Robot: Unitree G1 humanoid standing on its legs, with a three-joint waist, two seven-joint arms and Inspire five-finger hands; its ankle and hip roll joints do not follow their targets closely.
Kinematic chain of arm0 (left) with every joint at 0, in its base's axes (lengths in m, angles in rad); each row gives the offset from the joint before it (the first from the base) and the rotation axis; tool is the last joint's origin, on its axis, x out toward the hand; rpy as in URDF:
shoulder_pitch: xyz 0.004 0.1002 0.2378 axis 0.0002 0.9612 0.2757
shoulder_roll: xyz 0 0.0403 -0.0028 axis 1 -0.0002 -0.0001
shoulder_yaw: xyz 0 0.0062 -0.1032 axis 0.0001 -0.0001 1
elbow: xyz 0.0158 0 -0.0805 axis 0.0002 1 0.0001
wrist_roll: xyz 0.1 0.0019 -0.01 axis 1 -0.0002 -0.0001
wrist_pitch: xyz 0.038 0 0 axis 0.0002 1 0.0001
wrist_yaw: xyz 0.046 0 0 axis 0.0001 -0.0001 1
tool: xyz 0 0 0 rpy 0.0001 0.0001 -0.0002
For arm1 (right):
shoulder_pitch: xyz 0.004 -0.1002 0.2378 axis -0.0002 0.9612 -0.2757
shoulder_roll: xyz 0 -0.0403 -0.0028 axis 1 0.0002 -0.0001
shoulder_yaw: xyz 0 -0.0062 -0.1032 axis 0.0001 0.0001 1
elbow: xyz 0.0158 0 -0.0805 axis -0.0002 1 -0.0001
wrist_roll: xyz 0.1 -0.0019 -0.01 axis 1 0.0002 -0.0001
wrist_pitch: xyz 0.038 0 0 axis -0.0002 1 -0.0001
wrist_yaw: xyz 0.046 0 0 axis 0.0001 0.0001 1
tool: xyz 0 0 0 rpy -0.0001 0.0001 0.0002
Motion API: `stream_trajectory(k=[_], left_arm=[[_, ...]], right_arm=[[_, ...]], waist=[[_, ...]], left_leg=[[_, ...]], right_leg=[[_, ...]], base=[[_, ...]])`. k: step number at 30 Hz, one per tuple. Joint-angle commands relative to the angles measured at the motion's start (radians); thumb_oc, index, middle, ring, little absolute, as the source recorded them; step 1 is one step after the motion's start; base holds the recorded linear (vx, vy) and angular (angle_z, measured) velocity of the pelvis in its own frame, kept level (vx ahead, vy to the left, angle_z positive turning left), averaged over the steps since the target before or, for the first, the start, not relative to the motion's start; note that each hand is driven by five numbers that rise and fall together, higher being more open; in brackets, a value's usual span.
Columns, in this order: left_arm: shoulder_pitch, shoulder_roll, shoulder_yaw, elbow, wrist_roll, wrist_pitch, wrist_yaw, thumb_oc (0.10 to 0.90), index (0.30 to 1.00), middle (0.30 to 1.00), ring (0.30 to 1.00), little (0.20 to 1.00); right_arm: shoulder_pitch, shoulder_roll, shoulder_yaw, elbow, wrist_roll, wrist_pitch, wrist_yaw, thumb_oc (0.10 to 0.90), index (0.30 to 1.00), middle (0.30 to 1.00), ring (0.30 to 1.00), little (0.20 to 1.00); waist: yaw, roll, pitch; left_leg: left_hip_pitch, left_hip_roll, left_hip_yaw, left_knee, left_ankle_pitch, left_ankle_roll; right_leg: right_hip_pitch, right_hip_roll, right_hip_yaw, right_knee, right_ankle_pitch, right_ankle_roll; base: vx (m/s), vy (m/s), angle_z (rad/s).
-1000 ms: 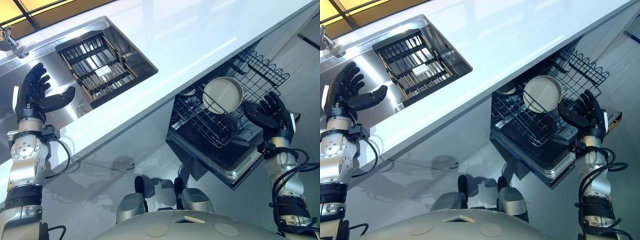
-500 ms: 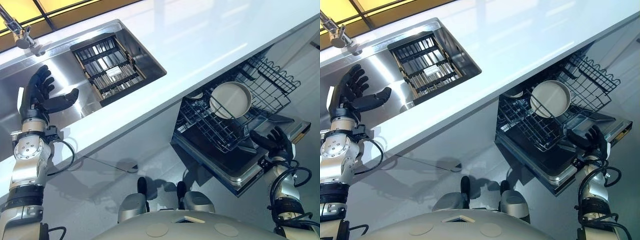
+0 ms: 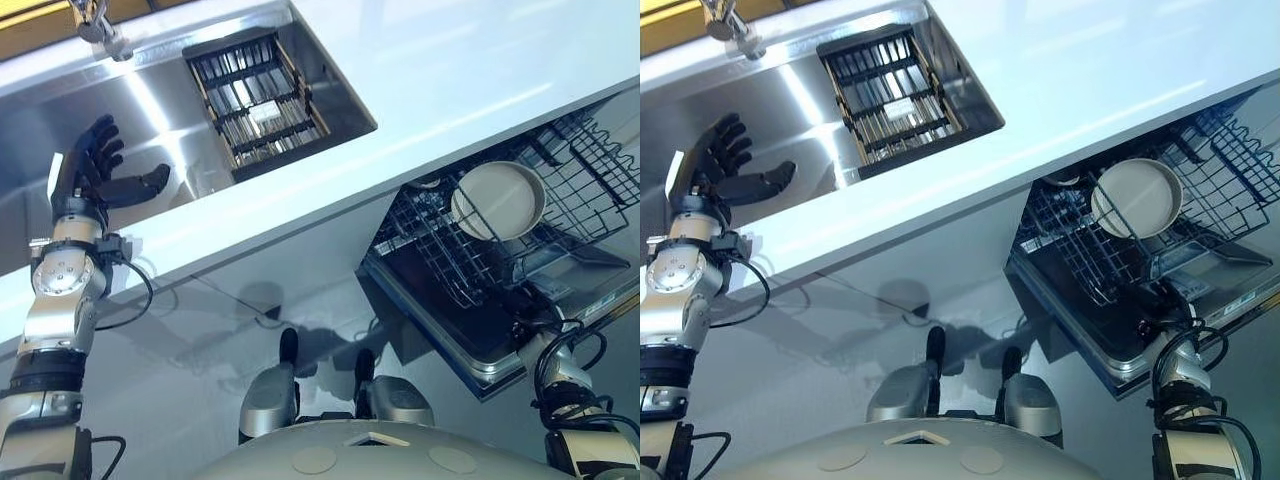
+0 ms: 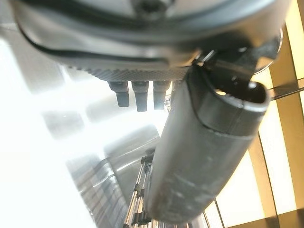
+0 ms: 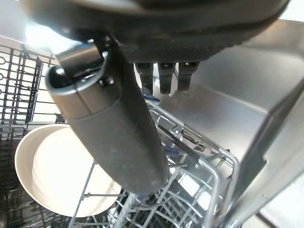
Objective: Pick up plates and place into dishwasher.
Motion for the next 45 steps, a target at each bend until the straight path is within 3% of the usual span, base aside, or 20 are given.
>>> stream_trajectory(k=[1,3,6,9,11,15,20,24,30,34,36,45], left_arm=[[-0.163,0.080,-0.034,-0.040,-0.029,-0.071,0.020,0.800,0.900,0.900,0.900,0.900],[-0.204,0.090,-0.055,-0.024,-0.038,-0.071,0.021,0.800,0.900,0.900,0.900,0.900],[-0.231,0.088,-0.080,-0.010,-0.039,-0.086,0.034,0.800,0.900,0.900,0.900,0.900],[-0.258,0.071,-0.110,0.003,-0.031,-0.108,0.063,0.800,0.900,0.900,0.900,0.900],[-0.268,0.063,-0.122,0.011,-0.033,-0.117,0.079,0.800,0.900,0.900,0.900,0.900],[-0.279,0.047,-0.133,0.039,-0.040,-0.135,0.085,0.800,0.900,0.900,0.900,0.900],[-0.289,0.035,-0.160,0.087,-0.048,-0.166,0.051,0.800,0.900,0.900,0.900,0.900],[-0.294,0.041,-0.179,0.113,-0.059,-0.171,0.019,0.800,0.900,0.900,0.900,0.900],[-0.264,0.057,-0.160,0.101,-0.063,-0.146,-0.025,0.800,0.900,0.900,0.900,0.900],[-0.235,0.068,-0.134,0.075,-0.070,-0.128,-0.034,0.800,0.900,0.900,0.900,0.900],[-0.230,0.068,-0.132,0.070,-0.070,-0.126,-0.034,0.800,0.900,0.900,0.900,0.900],[-0.142,0.049,-0.052,-0.011,-0.041,-0.092,-0.010,0.800,0.900,0.900,0.900,0.900]], right_arm=[[-0.212,-0.071,0.058,-0.013,0.098,-0.100,0.097,0.800,0.900,0.900,0.900,0.900],[-0.282,-0.075,0.089,-0.018,0.143,-0.133,0.133,0.800,0.900,0.900,0.900,0.900],[-0.361,-0.085,0.136,-0.084,0.126,-0.231,0.100,0.800,0.900,0.900,0.900,0.900],[-0.489,-0.100,0.202,-0.194,-0.072,-0.379,-0.059,0.800,0.900,0.900,0.900,0.900],[-0.550,-0.113,0.240,-0.252,-0.189,-0.417,-0.131,0.800,0.900,0.900,0.900,0.900],[-0.662,-0.135,0.318,-0.352,-0.265,-0.417,-0.125,0.800,0.900,0.900,0.900,0.900],[-0.823,-0.176,0.396,-0.342,-0.333,-0.425,-0.130,0.800,0.900,0.900,0.900,0.900],[-0.923,-0.227,0.456,-0.315,-0.352,-0.398,-0.145,0.800,0.900,0.900,0.900,0.900],[-0.866,-0.290,0.435,-0.288,-0.317,-0.247,-0.110,0.800,0.900,0.900,0.900,0.900],[-0.725,-0.306,0.356,-0.253,-0.326,-0.156,-0.077,0.800,0.900,0.900,0.900,0.900],[-0.696,-0.308,0.342,-0.246,-0.314,-0.139,-0.074,0.800,0.900,0.900,0.900,0.900],[-0.260,-0.288,0.091,-0.367,-0.324,-0.048,-0.033,0.800,0.900,0.900,0.900,0.900]], waist=[[0.033,0.021,-0.015],[0.040,0.023,0.004],[0.046,0.026,0.024],[0.052,0.032,0.043],[0.054,0.033,0.047],[0.063,0.030,0.047],[0.082,0.020,0.029],[0.097,0.003,0.002],[0.098,-0.020,-0.033],[0.083,-0.030,-0.048],[0.079,-0.032,-0.050],[-0.009,-0.041,-0.073]], left_leg=[[-0.020,-0.092,0.050,0.103,-0.156,0.040],[-0.034,-0.092,0.044,0.108,-0.153,0.038],[-0.048,-0.094,0.038,0.110,-0.148,0.036],[-0.068,-0.098,0.031,0.109,-0.142,0.037],[-0.076,-0.101,0.028,0.108,-0.140,0.038],[-0.089,-0.108,0.026,0.122,-0.143,0.042],[-0.085,-0.111,0.015,0.144,-0.152,0.041],[-0.072,-0.116,0.001,0.157,-0.165,0.043],[-0.035,-0.118,-0.010,0.147,-0.177,0.050],[-0.006,-0.114,-0.001,0.134,-0.185,0.055],[0.000,-0.112,0.003,0.132,-0.187,0.056],[0.054,-0.100,0.068,0.110,-0.212,0.069]], right_leg=[[-0.136,0.033,0.011,0.213,-0.093,0.024],[-0.142,0.034,0.011,0.210,-0.089,0.019],[-0.150,0.036,0.012,0.209,-0.087,0.014],[-0.168,0.037,0.017,0.204,-0.084,0.008],[-0.177,0.038,0.019,0.201,-0.083,0.006],[-0.188,0.034,0.018,0.203,-0.086,0.001],[-0.176,0.035,0.010,0.218,-0.103,-0.012],[-0.157,0.033,-0.001,0.220,-0.109,-0.013],[-0.127,0.035,-0.003,0.218,-0.115,-0.010],[-0.110,0.038,0.009,0.212,-0.112,-0.005],[-0.107,0.038,0.012,0.212,-0.111,-0.004],[-0.106,0.039,0.063,0.227,-0.107,0.024]], base=[[-0.02,-0.014,0.16],[-0.03,-0.010,0.16],[-0.04,0.019,0.09],[-0.06,0.052,0.11],[-0.04,0.065,0.09],[0.00,0.057,0.03],[0.08,0.020,0.13],[0.12,0.007,0.16],[0.10,-0.005,0.02],[0.03,-0.005,0.02],[0.00,0.000,0.00],[-0.01,-0.011,-0.06]])
